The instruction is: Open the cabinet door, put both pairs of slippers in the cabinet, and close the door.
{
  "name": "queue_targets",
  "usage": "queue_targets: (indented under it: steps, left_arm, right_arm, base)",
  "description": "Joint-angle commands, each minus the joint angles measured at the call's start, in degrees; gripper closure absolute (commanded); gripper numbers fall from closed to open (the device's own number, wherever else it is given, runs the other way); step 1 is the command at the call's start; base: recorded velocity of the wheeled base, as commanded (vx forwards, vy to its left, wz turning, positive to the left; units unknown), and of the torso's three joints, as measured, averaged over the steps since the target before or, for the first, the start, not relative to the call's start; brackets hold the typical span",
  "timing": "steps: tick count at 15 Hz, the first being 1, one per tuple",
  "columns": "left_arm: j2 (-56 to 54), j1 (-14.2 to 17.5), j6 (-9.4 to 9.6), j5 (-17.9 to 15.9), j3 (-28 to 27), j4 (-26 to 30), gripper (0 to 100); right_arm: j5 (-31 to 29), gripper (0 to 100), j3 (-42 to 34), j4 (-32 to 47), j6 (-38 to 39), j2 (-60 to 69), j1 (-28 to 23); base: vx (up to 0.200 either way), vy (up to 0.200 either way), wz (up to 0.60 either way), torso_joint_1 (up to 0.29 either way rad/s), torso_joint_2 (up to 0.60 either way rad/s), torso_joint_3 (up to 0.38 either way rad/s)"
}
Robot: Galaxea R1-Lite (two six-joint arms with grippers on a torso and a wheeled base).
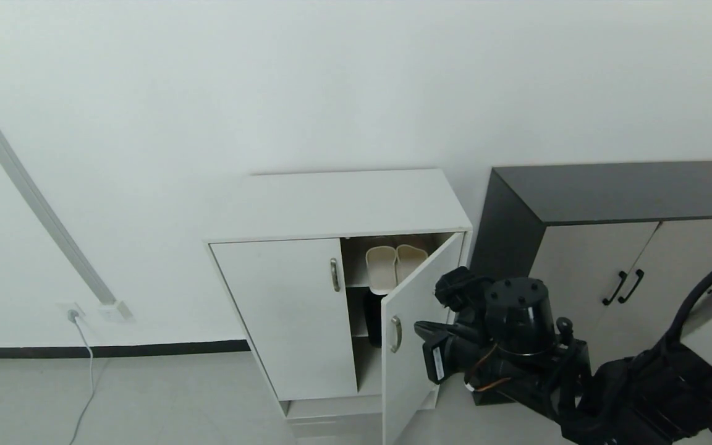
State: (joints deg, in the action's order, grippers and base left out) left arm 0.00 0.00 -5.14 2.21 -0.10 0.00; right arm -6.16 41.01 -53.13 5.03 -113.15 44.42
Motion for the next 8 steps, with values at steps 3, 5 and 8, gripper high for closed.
queue_targets:
  steps: [3, 5, 8]
  left_arm:
    - [0.09, 0.0, 0.05, -0.01, 0.01, 0.0, 100]
    - [0.0, 0.09, 0.05, -0.01, 0.01, 0.0, 100]
    - [0.0, 0.09, 0.05, -0.01, 0.01, 0.0, 100]
  right_arm:
    - [0.53, 100, -9.63, -6.38, 0.06, 0.57, -0.04]
    - [0.62, 100, -11.21, -7.61, 0.06, 0.04, -0.04]
    - [0.88, 100, -10.34, -7.78, 0.15, -2.51, -0.04]
  base:
    - [0.2, 0.0, 0.0, -0.002, -0.01, 0.006]
    - [0.1, 0.0, 0.0, 0.006, 0.0, 0.004]
    - [0.0, 0.0, 0.0, 0.0, 0.0, 0.0]
